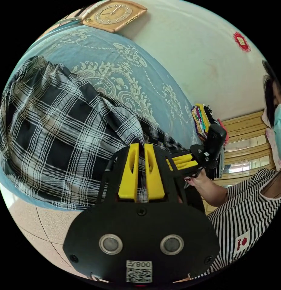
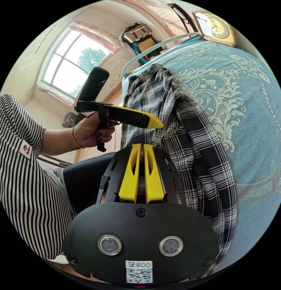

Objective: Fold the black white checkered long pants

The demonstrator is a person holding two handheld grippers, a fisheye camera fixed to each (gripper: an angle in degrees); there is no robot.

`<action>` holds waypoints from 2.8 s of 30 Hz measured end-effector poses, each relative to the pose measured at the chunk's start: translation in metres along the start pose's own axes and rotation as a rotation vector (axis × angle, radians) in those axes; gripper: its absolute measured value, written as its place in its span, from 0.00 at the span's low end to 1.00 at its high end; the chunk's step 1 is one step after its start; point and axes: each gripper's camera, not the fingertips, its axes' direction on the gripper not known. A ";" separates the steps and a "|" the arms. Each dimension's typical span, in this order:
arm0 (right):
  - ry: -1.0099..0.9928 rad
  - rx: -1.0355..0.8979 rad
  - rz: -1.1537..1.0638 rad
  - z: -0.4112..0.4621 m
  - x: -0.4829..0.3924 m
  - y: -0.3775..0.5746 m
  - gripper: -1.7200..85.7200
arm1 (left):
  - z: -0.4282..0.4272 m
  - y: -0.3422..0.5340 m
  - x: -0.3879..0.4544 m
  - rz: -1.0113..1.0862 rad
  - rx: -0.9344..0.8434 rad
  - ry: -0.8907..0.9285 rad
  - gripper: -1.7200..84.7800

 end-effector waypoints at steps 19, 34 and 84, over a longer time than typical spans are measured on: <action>0.428 0.017 -0.190 -0.005 0.004 -0.059 0.08 | 0.001 -0.011 -0.014 -0.073 0.129 0.100 0.02; 0.394 0.096 -0.146 -0.079 0.031 -0.082 0.03 | 0.039 -0.066 0.017 0.037 0.181 0.184 0.02; 0.468 -0.006 0.295 -0.255 -0.071 -0.018 0.03 | 0.155 -0.200 0.176 0.324 -0.011 0.066 0.05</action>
